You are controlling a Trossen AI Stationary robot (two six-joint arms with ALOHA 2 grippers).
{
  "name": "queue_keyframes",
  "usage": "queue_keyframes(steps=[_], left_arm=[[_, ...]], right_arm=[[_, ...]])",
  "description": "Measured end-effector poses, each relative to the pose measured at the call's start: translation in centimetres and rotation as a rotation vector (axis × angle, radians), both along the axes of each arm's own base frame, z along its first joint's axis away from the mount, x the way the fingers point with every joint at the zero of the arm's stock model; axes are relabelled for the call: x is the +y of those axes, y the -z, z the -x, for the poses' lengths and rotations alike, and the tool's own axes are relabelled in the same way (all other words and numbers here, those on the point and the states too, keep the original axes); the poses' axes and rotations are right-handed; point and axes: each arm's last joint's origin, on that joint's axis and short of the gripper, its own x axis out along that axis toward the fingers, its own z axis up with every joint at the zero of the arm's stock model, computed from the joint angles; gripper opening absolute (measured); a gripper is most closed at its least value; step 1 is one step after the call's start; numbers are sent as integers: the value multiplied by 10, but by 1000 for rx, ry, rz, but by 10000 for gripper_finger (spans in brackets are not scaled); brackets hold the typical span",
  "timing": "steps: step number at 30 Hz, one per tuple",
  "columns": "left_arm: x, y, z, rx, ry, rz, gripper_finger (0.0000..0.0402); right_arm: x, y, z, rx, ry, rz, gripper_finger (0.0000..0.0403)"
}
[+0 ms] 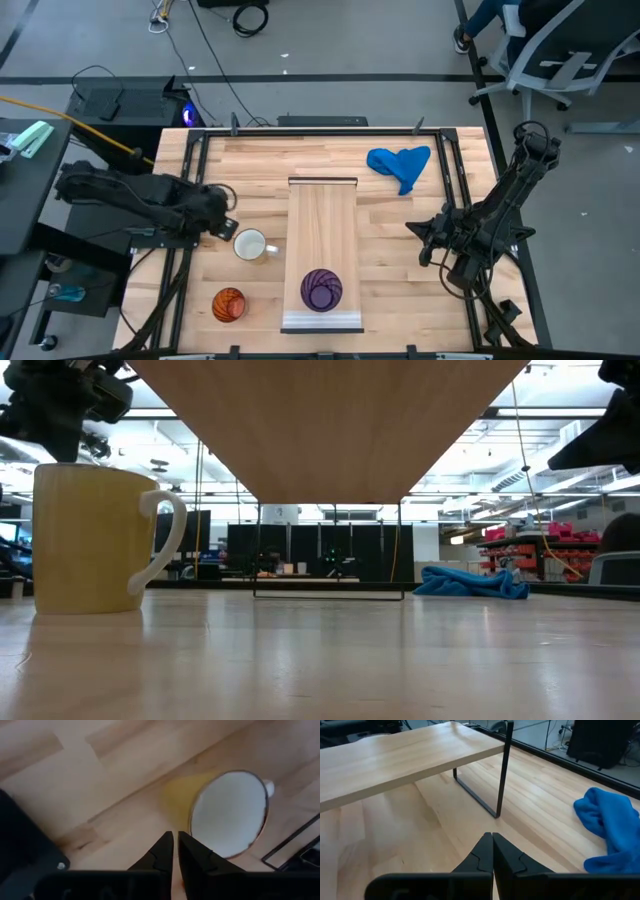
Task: Stack small to large cups/mugs on shelf
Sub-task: Put the yellow cup on the shelf
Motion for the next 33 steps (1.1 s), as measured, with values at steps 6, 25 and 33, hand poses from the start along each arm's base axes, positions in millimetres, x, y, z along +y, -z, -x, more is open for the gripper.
queue_keyframes(steps=[6,25,33], left_arm=[[-12,12,-23,33,28,-3,45],[-12,17,-29,60,-32,-26,112],[-13,22,-35,82,-38,-50,147]], right_arm=[[0,0,0,9,-1,-5,5],[0,1,0,15,3,-22,21],[0,1,0,16,2,-21,20]])
